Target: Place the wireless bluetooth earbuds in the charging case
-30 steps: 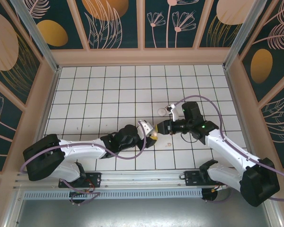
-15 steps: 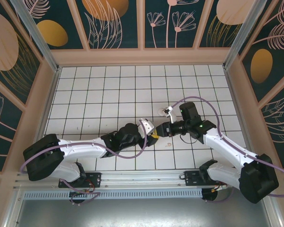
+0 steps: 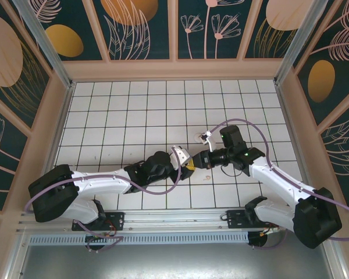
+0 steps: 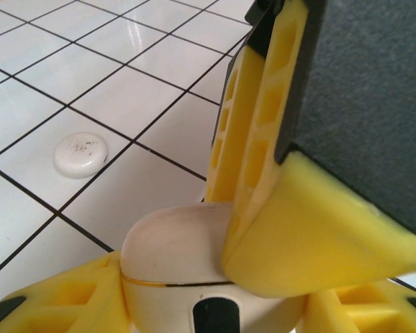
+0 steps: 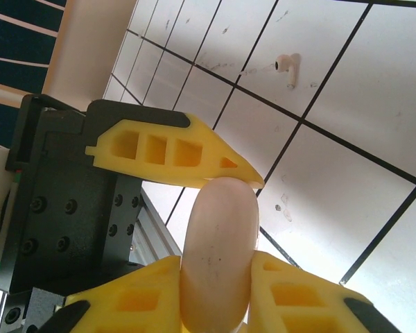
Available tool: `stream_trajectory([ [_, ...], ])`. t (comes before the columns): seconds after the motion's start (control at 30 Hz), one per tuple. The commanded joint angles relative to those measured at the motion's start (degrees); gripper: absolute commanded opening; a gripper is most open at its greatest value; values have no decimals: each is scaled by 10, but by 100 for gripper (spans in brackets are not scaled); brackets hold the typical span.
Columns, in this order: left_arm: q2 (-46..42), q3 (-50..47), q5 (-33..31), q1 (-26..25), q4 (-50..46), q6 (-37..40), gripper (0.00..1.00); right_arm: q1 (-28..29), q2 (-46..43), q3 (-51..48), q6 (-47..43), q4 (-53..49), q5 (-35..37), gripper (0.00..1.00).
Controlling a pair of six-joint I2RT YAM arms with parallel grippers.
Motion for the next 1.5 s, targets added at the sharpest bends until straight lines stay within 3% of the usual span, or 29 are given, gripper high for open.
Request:
stream_trajectory([
  [0.0, -3, 24, 0, -1, 9, 4, 50, 5, -15, 1, -16, 3, -14, 22],
  [0.17, -20, 11, -9, 3, 16, -1, 63, 5, -33, -1, -18, 6, 7, 22],
  [0.27, -31, 6, 4, 14, 10, -3, 83, 5, -36, -1, -15, 16, 14, 22],
  [0.3, -37, 5, 11, 18, 7, -3, 95, 5, -36, 0, -14, 20, 15, 22],
  [0.33, -42, 4, 20, 24, 3, -4, 98, 5, -37, 0, -13, 23, 16, 22],
  [0.7, -109, 0, 146, 97, -41, -11, 96, -36, -36, -1, -42, 57, -13, 21],
  [1.03, -133, -6, 280, 170, -41, -1, 91, -63, -67, 8, -136, 81, -58, 19],
  [1.37, -152, 10, 296, 173, -65, 62, 94, -73, -90, 7, -219, 91, -98, 17],
  [1.47, -154, 15, 276, 173, -68, 63, 92, -74, -100, 4, -226, 105, -94, 17],
])
